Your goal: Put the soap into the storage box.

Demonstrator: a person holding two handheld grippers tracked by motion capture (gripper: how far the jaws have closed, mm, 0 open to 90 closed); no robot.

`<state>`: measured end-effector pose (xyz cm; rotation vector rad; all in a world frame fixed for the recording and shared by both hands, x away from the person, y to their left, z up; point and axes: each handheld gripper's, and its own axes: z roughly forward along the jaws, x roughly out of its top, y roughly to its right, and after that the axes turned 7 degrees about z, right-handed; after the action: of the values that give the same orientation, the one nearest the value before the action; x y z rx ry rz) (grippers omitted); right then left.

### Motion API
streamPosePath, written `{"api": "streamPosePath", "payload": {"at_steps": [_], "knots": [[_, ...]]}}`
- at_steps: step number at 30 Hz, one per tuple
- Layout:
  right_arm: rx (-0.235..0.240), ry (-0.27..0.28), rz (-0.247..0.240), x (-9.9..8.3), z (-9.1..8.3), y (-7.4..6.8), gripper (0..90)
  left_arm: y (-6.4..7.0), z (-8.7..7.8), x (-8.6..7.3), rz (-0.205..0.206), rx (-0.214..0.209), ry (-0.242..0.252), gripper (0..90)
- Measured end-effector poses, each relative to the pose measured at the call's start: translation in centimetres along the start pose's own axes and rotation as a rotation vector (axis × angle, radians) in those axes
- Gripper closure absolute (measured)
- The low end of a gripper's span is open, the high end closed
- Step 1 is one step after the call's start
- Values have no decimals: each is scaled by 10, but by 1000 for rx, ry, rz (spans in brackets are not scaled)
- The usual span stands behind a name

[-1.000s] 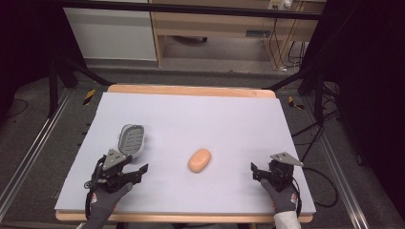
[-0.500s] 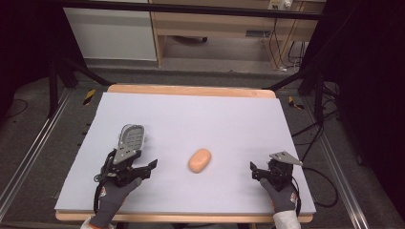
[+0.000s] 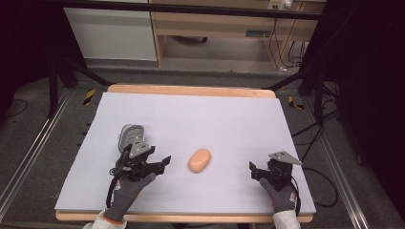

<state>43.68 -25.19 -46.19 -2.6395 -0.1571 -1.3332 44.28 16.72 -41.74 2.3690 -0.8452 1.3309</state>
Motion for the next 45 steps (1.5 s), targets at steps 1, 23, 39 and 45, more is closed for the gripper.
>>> {"api": "streamPosePath", "payload": {"at_steps": [1,23,39,45], "knots": [[2,-1,1,0,0,0,74,1,2,1,1,-3,0,290],[4,-7,9,0,1,0,71,27,40,19,43,-48,-35,282],[8,-11,12,1,2,1,71,45,66,26,78,-75,-78,278],[7,-13,7,1,2,1,71,50,74,26,86,-79,-96,277]]}}
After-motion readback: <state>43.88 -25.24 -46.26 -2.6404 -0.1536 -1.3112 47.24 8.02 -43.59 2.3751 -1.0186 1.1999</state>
